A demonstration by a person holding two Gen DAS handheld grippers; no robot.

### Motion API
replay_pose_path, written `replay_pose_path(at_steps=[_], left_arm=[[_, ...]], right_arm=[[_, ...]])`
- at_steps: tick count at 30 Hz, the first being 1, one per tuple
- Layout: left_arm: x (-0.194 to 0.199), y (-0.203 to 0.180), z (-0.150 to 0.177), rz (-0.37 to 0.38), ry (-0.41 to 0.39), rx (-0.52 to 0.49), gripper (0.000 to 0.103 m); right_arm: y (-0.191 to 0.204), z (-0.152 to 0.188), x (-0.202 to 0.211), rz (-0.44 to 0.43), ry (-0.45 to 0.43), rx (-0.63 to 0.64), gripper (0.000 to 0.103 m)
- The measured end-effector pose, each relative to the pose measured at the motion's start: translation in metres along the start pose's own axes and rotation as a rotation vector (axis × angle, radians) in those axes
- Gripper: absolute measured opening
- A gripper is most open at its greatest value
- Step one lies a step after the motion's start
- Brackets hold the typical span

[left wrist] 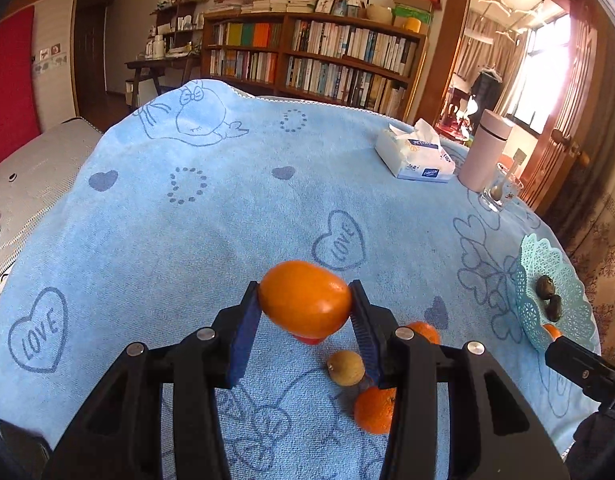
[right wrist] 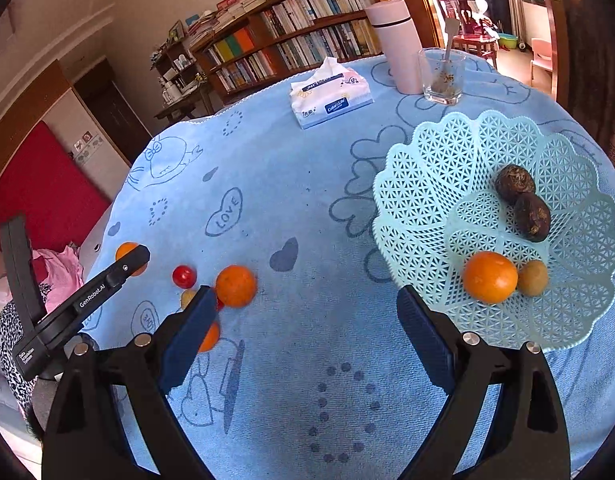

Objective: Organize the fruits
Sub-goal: 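Lift the orange with the left tool while the right tool grasps another orange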

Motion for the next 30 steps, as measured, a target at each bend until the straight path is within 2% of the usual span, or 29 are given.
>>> replay_pose_path(at_steps=[5,11,14,18,22,27,30], left_arm=[[0.012,0.009,0.003,0.009,-0.037,0.016,0.045],[0.015,0.019,0.006,0.028,-0.041,0.05,0.045],[0.016,0.018,0.007,0.043,-0.043,0.051,0.045],[0.018,0.02,0.009,0.066,-0.042,0.059,0.045],[0.019,0.024,0.01,0.075,-0.043,0.073,0.045],[0.02,0.025,0.01,0.083,-0.043,0.081,0.045],[0.019,0.026,0.011,0.085,-0.037,0.084,0.045]], right_arm=[[0.02,-0.009,-0.032,-0.01,0.098,0.0,0.093],[0.035,-0.018,-0.067,-0.042,0.176,-0.039,0.091],[0.039,-0.024,-0.084,-0.048,0.209,-0.068,0.077],[0.047,-0.03,-0.098,-0.047,0.234,-0.072,0.068],[0.06,-0.032,-0.105,-0.033,0.235,-0.035,0.059],[0.064,-0.031,-0.11,0.022,0.211,0.002,0.04],[0.06,-0.029,-0.107,0.003,0.209,0.001,0.04]])
Point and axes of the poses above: each gripper's, at about its wrist camera, not at the fingertips, and x roughly against the way its jaws point, y to its left, z to its underside, the point moved 4 cm from there along -x, roughly the way its jaws point, and after that the axes turned 15 degrees about y, right-handed, at the moved point
